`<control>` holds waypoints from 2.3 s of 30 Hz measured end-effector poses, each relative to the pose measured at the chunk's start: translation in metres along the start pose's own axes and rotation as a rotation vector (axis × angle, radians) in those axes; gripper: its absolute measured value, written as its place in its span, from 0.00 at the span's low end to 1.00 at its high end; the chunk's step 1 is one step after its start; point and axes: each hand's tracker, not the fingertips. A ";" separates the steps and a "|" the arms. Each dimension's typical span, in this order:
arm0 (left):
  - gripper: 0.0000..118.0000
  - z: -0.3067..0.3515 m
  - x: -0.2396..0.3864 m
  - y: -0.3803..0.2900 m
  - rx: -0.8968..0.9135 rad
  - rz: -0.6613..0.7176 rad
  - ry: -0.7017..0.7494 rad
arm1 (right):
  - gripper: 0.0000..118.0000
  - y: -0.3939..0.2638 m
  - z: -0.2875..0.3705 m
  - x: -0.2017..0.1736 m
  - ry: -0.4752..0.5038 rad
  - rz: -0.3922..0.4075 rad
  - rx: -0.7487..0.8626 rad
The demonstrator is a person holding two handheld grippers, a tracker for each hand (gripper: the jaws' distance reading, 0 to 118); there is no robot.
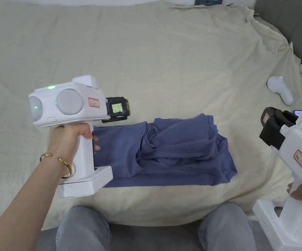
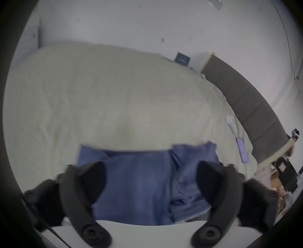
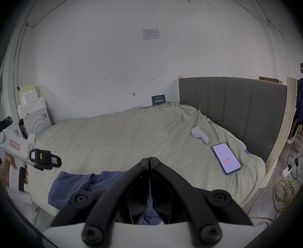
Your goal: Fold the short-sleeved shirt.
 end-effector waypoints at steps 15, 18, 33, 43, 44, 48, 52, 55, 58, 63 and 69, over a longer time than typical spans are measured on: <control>0.00 -0.051 0.048 -0.118 0.130 -0.175 0.103 | 0.00 -0.005 -0.002 0.006 -0.014 -0.002 -0.024; 0.00 -0.068 0.064 -0.138 0.040 -0.160 0.086 | 0.00 -0.007 -0.002 0.011 -0.021 -0.009 -0.033; 0.00 -0.053 0.123 -0.146 0.028 -0.290 -0.086 | 0.00 -0.009 -0.001 0.023 -0.042 -0.025 -0.044; 0.00 -0.005 0.013 -0.023 0.101 0.032 -0.230 | 0.00 0.002 0.001 0.015 -0.018 -0.027 -0.018; 0.00 -0.001 -0.002 -0.013 0.102 -0.005 -0.183 | 0.00 0.002 0.000 0.014 -0.013 -0.031 -0.016; 0.33 0.009 -0.064 0.010 -0.008 0.098 -0.206 | 0.00 0.002 -0.005 0.008 0.002 -0.028 -0.017; 1.00 0.006 -0.113 0.005 -0.089 0.191 -0.246 | 0.00 0.000 -0.008 0.001 0.012 -0.026 -0.029; 1.00 -0.004 -0.143 -0.002 -0.173 0.305 -0.321 | 0.00 0.000 -0.010 -0.002 0.007 -0.019 -0.038; 1.00 -0.018 -0.159 -0.018 -0.242 0.373 -0.365 | 0.00 0.000 -0.010 -0.003 0.001 -0.027 -0.038; 0.91 -0.038 -0.161 -0.044 -0.318 0.385 -0.378 | 0.00 -0.001 -0.010 -0.003 -0.024 -0.024 -0.049; 0.78 -0.056 -0.160 -0.061 -0.408 0.416 -0.459 | 0.00 -0.006 -0.010 -0.001 -0.051 -0.026 -0.065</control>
